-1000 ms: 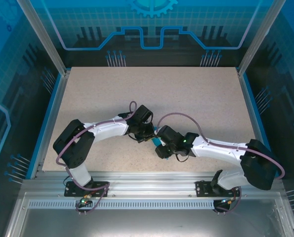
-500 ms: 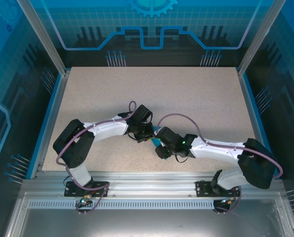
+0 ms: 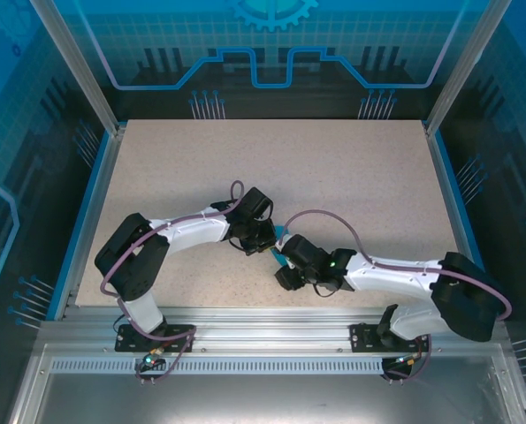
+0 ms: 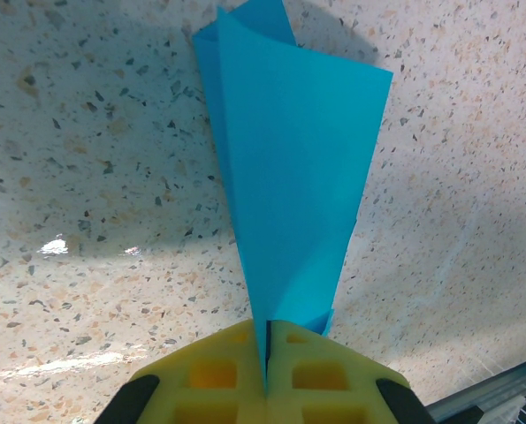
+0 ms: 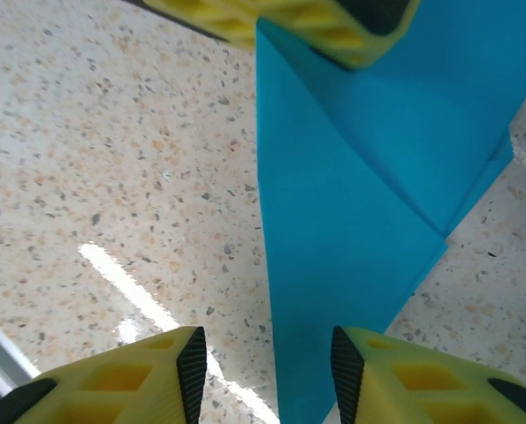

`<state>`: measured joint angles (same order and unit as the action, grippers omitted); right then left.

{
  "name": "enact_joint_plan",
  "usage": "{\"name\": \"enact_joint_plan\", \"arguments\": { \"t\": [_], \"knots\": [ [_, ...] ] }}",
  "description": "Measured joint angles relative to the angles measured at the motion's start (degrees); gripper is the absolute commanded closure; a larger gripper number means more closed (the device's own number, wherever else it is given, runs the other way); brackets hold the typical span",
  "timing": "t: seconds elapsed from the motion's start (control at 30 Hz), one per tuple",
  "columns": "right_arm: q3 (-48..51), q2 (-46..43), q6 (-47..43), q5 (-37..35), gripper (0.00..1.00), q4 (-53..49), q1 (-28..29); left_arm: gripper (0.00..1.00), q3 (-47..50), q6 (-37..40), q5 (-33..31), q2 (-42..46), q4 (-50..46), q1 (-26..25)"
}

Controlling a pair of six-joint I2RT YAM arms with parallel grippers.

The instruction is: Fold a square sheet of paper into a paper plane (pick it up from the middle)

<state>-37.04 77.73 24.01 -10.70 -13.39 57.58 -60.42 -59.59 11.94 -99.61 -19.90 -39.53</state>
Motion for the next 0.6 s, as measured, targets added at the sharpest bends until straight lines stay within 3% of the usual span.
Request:
{"name": "enact_joint_plan", "arguments": {
  "t": [0.6],
  "knots": [
    [-1.0,5.0,1.4,-3.9,0.81,1.9,0.2,1.00,0.0,0.0,0.4,0.0,0.0,0.0]
  ]
}}
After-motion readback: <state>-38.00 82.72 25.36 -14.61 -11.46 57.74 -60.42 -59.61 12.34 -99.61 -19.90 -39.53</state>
